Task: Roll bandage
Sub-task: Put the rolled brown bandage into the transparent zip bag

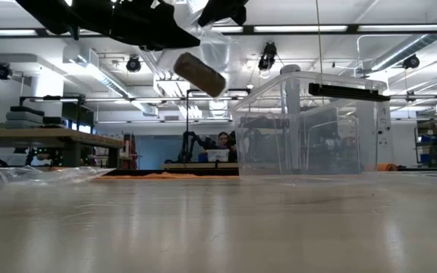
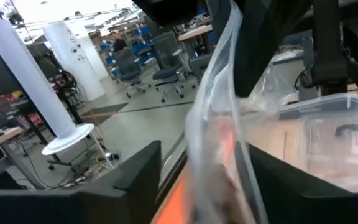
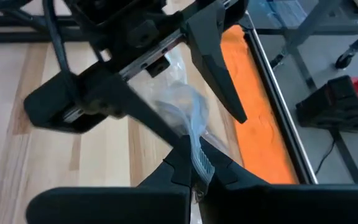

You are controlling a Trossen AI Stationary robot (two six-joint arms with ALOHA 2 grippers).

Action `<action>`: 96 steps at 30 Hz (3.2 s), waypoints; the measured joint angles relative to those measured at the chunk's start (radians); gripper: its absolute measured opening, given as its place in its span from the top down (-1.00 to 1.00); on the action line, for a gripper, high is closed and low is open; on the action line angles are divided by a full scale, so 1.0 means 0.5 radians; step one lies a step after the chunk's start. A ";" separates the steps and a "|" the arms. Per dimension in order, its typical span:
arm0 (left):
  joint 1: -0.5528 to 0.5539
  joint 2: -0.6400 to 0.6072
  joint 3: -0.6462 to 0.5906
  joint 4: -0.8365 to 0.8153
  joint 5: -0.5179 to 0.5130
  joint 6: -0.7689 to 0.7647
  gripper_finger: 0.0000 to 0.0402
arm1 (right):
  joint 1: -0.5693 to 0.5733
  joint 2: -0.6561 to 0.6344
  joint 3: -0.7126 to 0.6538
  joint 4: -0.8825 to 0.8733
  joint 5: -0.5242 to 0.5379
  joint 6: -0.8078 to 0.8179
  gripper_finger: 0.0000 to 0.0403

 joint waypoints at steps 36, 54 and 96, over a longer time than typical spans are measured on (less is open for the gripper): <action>0.000 -1.101 -0.003 -0.895 0.509 0.179 1.00 | 0.174 -0.496 -0.922 1.056 -0.152 -0.410 0.50; 0.000 -0.997 -0.004 -0.891 0.509 0.213 1.00 | 0.189 -0.414 -0.918 0.937 0.190 -0.280 0.20; 0.000 -1.026 -0.005 -0.848 0.507 0.124 1.00 | 0.179 -0.489 -0.870 1.172 0.055 -0.155 0.51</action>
